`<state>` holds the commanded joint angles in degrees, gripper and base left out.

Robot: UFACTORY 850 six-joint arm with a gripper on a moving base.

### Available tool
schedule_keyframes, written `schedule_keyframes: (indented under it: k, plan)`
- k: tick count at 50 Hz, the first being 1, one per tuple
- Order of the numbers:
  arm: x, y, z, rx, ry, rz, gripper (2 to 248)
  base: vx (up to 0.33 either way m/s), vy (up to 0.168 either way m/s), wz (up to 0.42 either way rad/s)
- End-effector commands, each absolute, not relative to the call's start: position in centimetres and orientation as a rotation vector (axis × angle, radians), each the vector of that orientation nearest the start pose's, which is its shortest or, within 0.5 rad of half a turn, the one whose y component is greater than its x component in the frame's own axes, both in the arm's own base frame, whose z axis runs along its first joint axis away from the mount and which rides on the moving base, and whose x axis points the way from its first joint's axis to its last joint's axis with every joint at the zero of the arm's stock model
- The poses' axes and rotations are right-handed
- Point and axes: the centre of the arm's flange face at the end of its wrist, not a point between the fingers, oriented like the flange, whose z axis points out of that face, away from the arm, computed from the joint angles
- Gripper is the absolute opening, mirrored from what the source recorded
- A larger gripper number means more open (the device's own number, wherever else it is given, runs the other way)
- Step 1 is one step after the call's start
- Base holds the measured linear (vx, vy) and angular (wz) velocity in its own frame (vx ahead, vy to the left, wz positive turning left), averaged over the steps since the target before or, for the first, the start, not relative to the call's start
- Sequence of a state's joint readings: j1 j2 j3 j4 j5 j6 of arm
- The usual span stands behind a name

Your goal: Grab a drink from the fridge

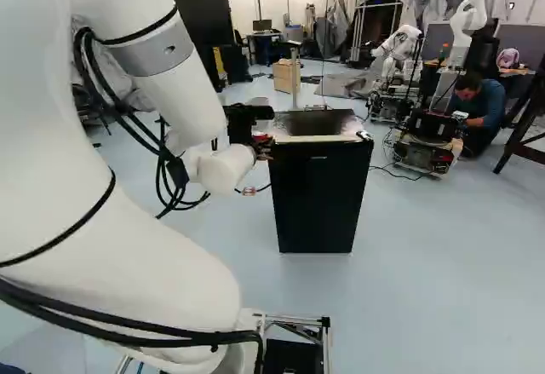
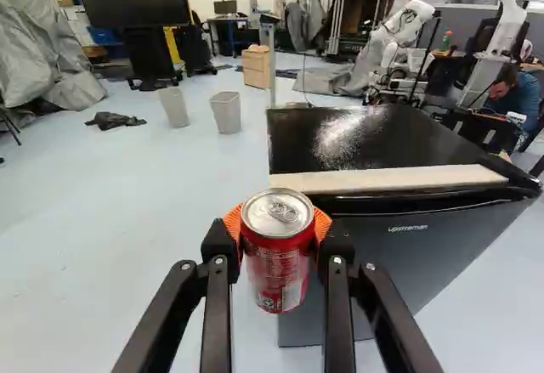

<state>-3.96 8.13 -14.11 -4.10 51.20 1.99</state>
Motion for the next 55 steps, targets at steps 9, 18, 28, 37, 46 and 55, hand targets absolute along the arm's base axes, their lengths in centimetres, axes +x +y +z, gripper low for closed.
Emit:
schedule_keyframes:
  k: [9,18,28,37,46,55]
  plan:
    - [31.2,-1.1,38.1,-2.532,0.016,-1.862,100,0.0,0.0,0.0]
    - [29.7,-0.7,37.6,-2.542,0.01,-1.848,100,0.0,0.0,0.0]
    - [28.4,-0.3,37.1,-2.549,0.005,-1.837,100,0.0,0.0,0.0]
    - [27.6,-0.1,36.8,-2.554,0.002,-1.829,100,0.0,0.0,0.0]
    - [27.1,0.0,36.6,-2.557,0.0,-1.825,100,0.0,0.0,0.0]
    - [27.0,0.0,36.6,-2.558,0.0,-1.824,100,0.0,0.0,0.0]
